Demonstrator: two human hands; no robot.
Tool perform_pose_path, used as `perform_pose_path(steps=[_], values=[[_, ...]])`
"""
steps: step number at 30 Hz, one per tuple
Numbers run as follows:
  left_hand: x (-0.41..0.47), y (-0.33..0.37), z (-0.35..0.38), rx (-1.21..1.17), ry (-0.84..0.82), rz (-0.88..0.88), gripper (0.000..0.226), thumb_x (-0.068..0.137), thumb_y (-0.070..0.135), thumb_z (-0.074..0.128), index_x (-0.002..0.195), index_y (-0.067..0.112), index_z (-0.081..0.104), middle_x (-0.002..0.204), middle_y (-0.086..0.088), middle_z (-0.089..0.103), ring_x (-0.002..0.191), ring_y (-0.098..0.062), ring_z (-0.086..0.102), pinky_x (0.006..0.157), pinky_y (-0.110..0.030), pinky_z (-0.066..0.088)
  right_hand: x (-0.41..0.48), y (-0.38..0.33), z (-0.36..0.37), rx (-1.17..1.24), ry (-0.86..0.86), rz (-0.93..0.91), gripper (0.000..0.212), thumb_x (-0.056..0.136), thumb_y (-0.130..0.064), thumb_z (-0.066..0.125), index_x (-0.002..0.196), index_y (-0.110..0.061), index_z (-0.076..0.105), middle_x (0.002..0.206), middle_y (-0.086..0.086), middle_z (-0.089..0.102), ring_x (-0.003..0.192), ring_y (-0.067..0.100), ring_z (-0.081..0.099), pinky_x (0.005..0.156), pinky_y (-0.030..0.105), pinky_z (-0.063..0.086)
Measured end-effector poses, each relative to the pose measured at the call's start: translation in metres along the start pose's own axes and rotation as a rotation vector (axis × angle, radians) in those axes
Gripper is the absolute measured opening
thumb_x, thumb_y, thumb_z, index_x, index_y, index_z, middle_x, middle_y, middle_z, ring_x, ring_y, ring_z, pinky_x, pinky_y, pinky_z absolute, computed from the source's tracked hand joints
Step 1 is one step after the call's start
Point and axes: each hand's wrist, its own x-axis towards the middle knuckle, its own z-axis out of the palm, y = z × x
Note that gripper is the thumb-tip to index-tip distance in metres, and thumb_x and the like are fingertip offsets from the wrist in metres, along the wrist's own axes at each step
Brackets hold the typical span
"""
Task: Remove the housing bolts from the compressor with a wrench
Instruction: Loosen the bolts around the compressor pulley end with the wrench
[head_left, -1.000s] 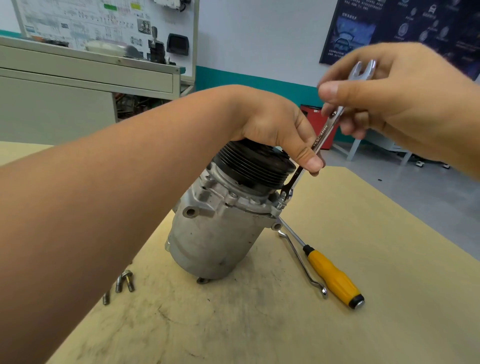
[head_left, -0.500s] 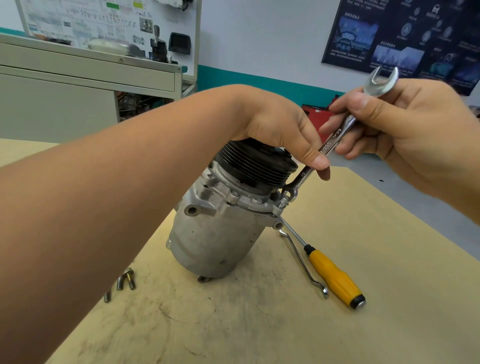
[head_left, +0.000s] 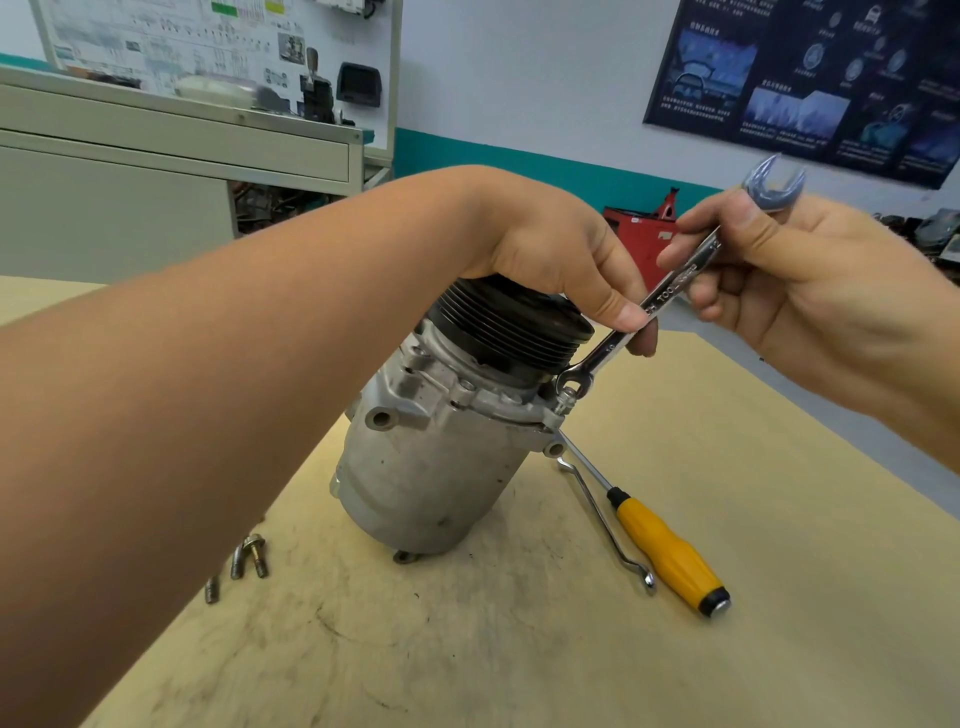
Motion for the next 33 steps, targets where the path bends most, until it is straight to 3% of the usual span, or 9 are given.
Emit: perform_pose_path(steps=[7,12,17,21,24,29,33], values=[[0.000,0.004,0.001,0.054,0.059,-0.049,0.031,0.060,0.059,0.060,0.084,0.046,0.074,0.071,0.027,0.067,0.062,0.008,0.062,0.066,-0.024,0.042,0.004,0.004,0.006,0.135,0.009,0.047,0.023,0.084,-0.036,0.045,0.079,-0.015,0.054,0.061,-0.006,0.058,0.049,0.006,0.044,0.050,0.014,0.041],[0.002,0.005,0.003,0.090,0.111,-0.075,0.038,0.055,0.064,0.059,0.084,0.045,0.074,0.071,0.031,0.065,0.062,0.014,0.058,0.065,-0.024,0.038,0.010,0.003,0.009,0.157,0.040,0.112,0.026,0.080,-0.040,0.048,0.078,-0.015,0.052,0.057,-0.007,0.056,0.048,0.006,0.044,0.049,0.015,0.042],[0.003,0.005,0.005,0.119,0.127,-0.070,0.042,0.050,0.069,0.057,0.083,0.048,0.073,0.074,0.028,0.066,0.065,0.009,0.059,0.065,-0.023,0.039,0.011,0.001,0.005,-0.074,0.082,0.119,0.018,0.096,-0.016,0.047,0.080,-0.011,0.054,0.069,-0.001,0.061,0.051,0.005,0.053,0.051,0.017,0.047],[0.003,0.005,0.005,0.133,0.129,-0.083,0.045,0.049,0.071,0.056,0.083,0.047,0.073,0.073,0.028,0.066,0.068,0.006,0.060,0.064,-0.023,0.038,0.013,-0.004,0.002,-0.130,0.062,0.170,0.018,0.097,-0.012,0.046,0.084,-0.008,0.057,0.072,0.003,0.058,0.052,0.005,0.057,0.053,0.015,0.048],[0.004,0.005,0.005,0.121,0.119,-0.079,0.044,0.051,0.069,0.056,0.082,0.044,0.074,0.070,0.030,0.065,0.061,0.014,0.057,0.065,-0.024,0.037,0.012,-0.004,0.001,-0.144,0.071,0.153,0.015,0.096,-0.013,0.047,0.094,-0.007,0.060,0.076,0.004,0.060,0.054,0.004,0.058,0.054,0.014,0.049],[0.004,0.004,0.004,0.105,0.103,-0.077,0.042,0.056,0.065,0.057,0.085,0.038,0.074,0.067,0.026,0.064,0.062,0.010,0.057,0.067,-0.024,0.038,0.010,0.003,0.002,-0.172,0.115,0.052,0.019,0.096,-0.012,0.046,0.108,-0.003,0.058,0.078,0.005,0.061,0.054,0.004,0.059,0.057,0.014,0.050],[0.003,0.002,0.002,0.058,0.053,-0.036,0.012,0.083,0.046,0.061,0.084,0.040,0.071,0.069,0.029,0.064,0.062,0.015,0.057,0.067,-0.023,0.038,0.012,0.006,0.000,-0.187,0.132,0.027,0.020,0.096,-0.009,0.046,0.111,-0.003,0.058,0.076,0.004,0.065,0.054,0.005,0.059,0.056,0.015,0.050]])
